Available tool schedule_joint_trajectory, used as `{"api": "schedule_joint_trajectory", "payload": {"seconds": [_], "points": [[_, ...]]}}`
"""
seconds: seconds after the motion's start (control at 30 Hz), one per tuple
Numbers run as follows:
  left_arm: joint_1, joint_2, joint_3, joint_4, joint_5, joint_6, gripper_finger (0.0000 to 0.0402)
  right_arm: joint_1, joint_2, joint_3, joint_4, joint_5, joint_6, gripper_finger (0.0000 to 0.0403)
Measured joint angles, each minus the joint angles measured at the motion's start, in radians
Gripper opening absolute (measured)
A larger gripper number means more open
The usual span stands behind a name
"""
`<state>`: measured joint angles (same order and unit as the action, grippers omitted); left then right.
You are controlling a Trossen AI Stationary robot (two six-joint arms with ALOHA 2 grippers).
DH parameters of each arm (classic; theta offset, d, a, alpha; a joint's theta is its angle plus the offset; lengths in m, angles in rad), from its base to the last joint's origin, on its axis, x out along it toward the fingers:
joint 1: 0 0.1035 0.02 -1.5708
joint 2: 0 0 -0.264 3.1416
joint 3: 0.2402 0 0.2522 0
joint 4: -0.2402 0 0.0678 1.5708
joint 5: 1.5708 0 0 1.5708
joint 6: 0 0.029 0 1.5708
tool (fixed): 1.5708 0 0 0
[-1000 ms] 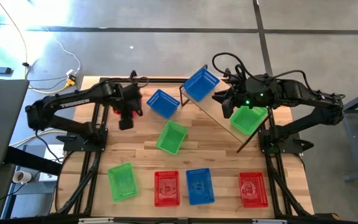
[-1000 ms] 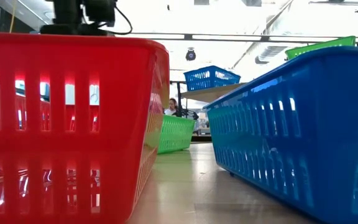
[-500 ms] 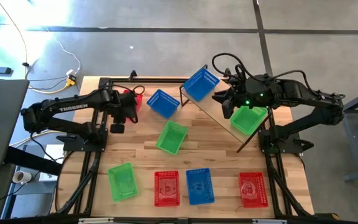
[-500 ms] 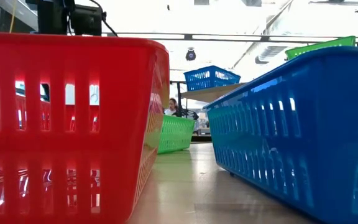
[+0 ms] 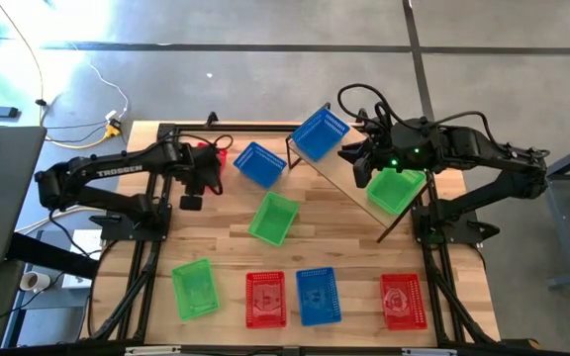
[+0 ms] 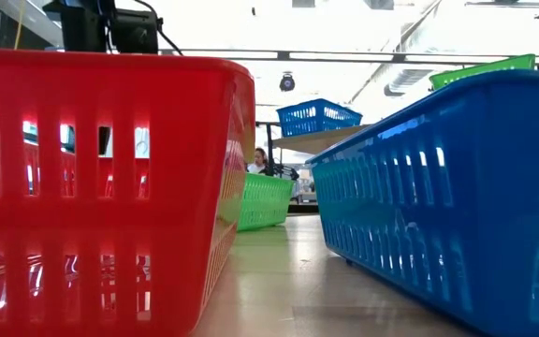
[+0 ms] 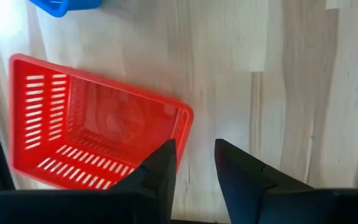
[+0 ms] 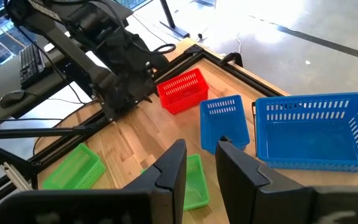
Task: Stack baskets on shelf by color
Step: Put the top red basket on the shelf
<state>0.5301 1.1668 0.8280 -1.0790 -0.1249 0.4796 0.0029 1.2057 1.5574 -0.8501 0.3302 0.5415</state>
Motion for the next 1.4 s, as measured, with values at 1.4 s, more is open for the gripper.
{"api": "schedule_joint_trajectory", "payload": {"seconds": [1.4], "points": [[-0.002,0.336,0.000,0.054,-0.126,-0.036,0.0012,0.000,0.000,0.000,0.000,0.000,-0.022,0.0074]]}}
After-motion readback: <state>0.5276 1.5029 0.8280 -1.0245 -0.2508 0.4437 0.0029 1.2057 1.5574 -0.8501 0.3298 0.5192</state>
